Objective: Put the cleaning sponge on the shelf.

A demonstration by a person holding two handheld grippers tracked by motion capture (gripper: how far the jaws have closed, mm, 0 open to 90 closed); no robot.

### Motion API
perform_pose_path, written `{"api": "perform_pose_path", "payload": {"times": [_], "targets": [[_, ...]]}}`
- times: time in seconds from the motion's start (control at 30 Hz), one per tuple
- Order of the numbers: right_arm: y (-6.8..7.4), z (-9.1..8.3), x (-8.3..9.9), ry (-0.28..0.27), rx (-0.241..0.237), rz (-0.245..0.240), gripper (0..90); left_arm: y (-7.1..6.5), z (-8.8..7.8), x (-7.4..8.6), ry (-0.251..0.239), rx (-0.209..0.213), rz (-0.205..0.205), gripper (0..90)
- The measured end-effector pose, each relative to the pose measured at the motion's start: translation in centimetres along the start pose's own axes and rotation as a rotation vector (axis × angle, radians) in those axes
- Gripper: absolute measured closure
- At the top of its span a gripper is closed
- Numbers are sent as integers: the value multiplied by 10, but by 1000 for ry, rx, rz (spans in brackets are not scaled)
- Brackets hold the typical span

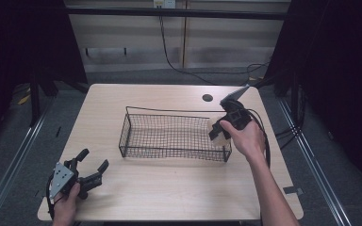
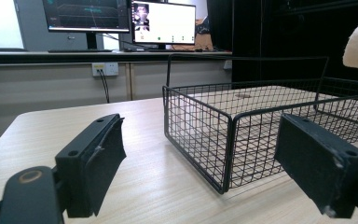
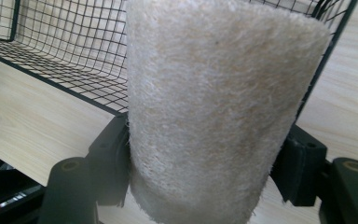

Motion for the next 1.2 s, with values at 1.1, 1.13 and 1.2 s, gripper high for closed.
{"api": "perform_pose_path", "payload": {"times": [1.1,1.13,1.2], "targets": [[-20,30,-8,8,44,69,314,0,0,0,-2,-5,-2,155],[-20,31,-8,8,44,71,314,0,0,0,-1,0,0,155],[-21,34,-8,8,44,71,314,0,0,0,1,-5,0,155]]}}
Point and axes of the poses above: each handheld gripper's, and its own axes: z roughly forward along the jaws, x roughly out of its underside, y roughly to its left, the point moved 10 cm from there along z, roughly forward along the jaws, and after that the axes turned 9 degrees about -x, right-handed, at the moved point
